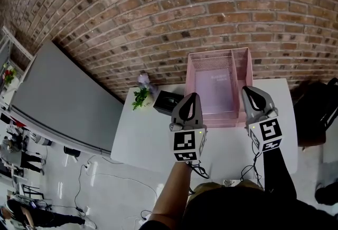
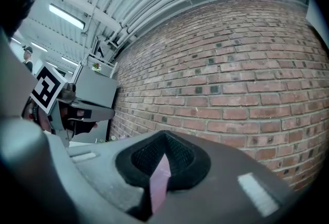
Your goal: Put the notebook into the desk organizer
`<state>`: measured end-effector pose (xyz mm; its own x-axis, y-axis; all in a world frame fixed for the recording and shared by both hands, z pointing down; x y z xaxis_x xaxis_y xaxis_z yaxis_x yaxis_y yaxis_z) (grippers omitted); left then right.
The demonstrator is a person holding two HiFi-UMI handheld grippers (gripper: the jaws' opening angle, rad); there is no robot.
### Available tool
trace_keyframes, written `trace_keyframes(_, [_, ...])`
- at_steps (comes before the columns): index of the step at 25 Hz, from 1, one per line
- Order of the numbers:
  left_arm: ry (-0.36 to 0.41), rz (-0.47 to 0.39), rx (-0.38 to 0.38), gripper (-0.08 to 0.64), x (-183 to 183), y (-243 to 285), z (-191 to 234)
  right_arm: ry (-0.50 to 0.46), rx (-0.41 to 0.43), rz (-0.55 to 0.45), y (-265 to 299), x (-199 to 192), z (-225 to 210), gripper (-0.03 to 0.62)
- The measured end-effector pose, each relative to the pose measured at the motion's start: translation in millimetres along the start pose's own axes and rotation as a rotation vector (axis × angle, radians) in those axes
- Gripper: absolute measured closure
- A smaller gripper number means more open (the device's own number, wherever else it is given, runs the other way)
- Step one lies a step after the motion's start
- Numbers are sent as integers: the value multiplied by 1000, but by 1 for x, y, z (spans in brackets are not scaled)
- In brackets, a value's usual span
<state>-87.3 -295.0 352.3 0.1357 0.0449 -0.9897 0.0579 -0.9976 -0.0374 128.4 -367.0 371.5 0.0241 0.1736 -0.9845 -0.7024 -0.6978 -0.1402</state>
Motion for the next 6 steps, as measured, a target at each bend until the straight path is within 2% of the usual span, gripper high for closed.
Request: trace_keyframes(6, [4,5,3,552,-3,1,-1,-2,-2,-3,-2,-1,-1,592])
Point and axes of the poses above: the fingertips, and each gripper's own axes: y forward along the fingers, z to its left, x out of its top, the point moved 9 cm from there along -y, backward along the fingers, and after that the axes turned 5 degrees about -z, right-handed, at the moved point
